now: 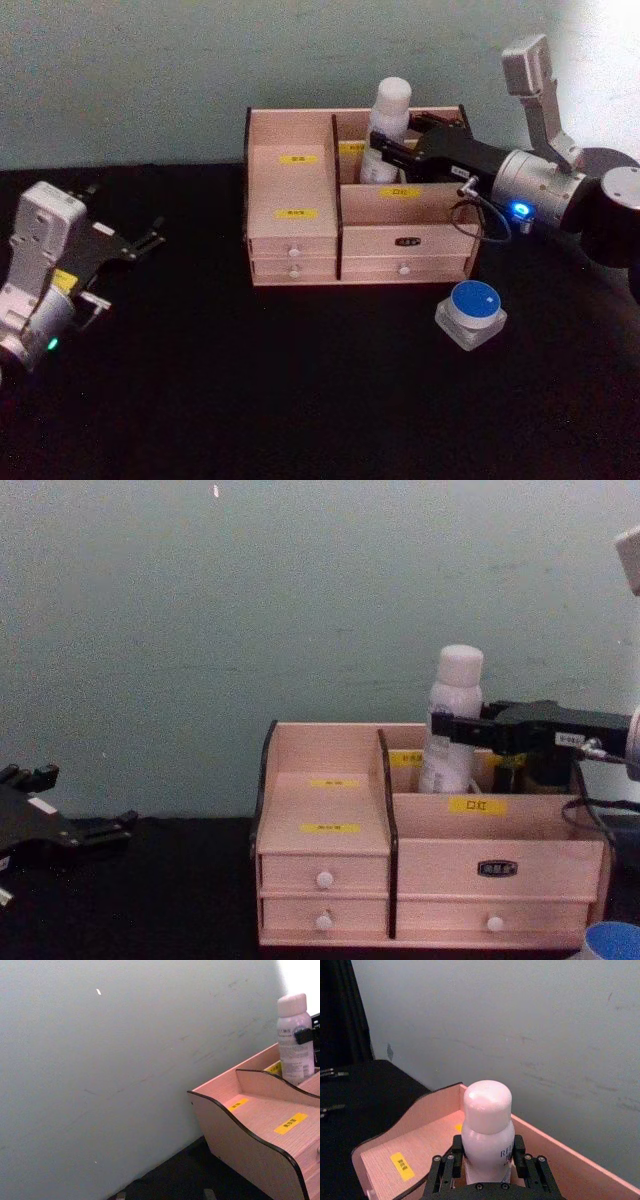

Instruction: Pick up the facial cleanser and watermelon frost from the table and place them into the tiered storage box.

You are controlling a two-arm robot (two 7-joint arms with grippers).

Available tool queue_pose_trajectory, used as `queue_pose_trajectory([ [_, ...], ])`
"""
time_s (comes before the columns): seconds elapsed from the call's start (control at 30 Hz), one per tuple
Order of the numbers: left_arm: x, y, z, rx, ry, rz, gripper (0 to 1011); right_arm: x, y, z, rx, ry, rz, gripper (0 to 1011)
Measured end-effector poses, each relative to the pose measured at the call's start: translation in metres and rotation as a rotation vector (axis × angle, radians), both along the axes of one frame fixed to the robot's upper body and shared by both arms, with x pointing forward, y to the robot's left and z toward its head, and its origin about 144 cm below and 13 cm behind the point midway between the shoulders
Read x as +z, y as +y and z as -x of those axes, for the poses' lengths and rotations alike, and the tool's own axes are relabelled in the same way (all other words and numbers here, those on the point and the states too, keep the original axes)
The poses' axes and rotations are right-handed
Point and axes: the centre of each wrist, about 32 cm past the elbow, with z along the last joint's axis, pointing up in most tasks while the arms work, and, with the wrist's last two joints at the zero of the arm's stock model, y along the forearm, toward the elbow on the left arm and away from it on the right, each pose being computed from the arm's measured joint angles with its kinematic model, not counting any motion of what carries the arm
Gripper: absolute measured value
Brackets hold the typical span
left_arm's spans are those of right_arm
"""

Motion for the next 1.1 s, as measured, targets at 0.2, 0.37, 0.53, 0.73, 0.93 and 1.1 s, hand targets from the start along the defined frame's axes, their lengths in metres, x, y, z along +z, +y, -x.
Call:
queue_pose_trajectory([
  [0.2,0.0000,0.0000,0.0000,0.000,0.000,0.000,1001,-0.0038,0.0007,-0.0013,0.002,0.022,0.017,593],
  [0.37,0.0000,0.0000,0.0000,0.000,0.000,0.000,1001,-0.0055,0.0013,-0.0021,0.002,0.040,0.037,593],
  [0.53,0.0000,0.0000,0.0000,0.000,0.000,0.000,1001,-0.0054,0.0013,-0.0021,0.002,0.040,0.037,593],
  [0.73,0.0000,0.0000,0.0000,0.000,0.000,0.000,1002,-0.0050,0.0013,-0.0022,0.003,0.038,0.035,593],
  [0.93,0.0000,0.0000,0.0000,0.000,0.000,0.000,1001,-0.0048,0.0011,-0.0022,0.002,0.037,0.033,593],
  [1.1,0.0000,0.0000,0.0000,0.000,0.000,0.000,1001,-0.0046,0.0009,-0.0021,0.002,0.036,0.031,622],
])
